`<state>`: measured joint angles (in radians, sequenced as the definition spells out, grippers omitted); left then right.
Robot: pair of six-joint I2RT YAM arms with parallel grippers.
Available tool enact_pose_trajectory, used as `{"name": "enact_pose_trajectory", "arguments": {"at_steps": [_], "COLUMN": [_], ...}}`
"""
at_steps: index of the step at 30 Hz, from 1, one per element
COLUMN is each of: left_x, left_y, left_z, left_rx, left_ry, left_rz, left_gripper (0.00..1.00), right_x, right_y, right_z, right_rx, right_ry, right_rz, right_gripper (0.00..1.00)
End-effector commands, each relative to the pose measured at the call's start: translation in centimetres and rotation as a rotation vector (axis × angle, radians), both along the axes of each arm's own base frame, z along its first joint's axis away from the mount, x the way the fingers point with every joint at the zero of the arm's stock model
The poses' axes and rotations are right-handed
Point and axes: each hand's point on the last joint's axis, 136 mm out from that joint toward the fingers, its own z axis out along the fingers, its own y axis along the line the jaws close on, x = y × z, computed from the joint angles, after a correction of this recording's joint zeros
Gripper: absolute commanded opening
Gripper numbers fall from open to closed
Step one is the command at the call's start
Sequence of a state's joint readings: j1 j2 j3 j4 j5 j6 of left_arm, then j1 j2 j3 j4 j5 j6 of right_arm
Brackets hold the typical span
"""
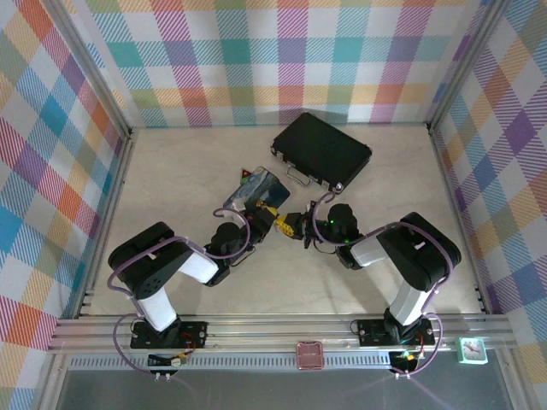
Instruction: Unlock the padlock with the key
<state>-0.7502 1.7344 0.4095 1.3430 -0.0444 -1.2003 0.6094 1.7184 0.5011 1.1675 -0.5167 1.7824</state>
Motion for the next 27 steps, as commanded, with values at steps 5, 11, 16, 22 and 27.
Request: {"name": "enact_pose_trajectory", "arguments": {"at_steps": [5, 11, 16, 22, 27], "left_x": [-2.5, -2.4, -2.7, -3.5, -3.2], "left_y": [-2.1, -2.1, -1.3, -0.9, -0.5], "left_z": [-2.3, -3.5, -3.7, -5.0, -5.6], "left_rx": [0.145, 0.168, 0.169, 0.153, 0.150], "left_ry": [-0.065, -0.046, -0.028, 0.040, 0.068], "left_rz": [-0.119, -0.105, -0.083, -0.095, -0.062], "left_gripper": [0.00, 0.00, 0.00, 0.00, 0.00], "right_x": [3.8, 4.1, 3.6, 2.8, 2.7], "right_y": [0.5, 1.8, 2.8, 0.9, -2.0], "right_z": [15.8, 16.2, 14.0, 5.8, 2.8], "right_rx": [0.491, 0.559, 0.497, 0.279, 0.058], "right_ry": [0.001, 0.064, 0.073, 0.062, -0.117], "right_rz": [-0.140, -0.217, -0.186, -0.225, -0.200], "right_gripper": [0.00, 0.00, 0.00, 0.00, 0.12]}}
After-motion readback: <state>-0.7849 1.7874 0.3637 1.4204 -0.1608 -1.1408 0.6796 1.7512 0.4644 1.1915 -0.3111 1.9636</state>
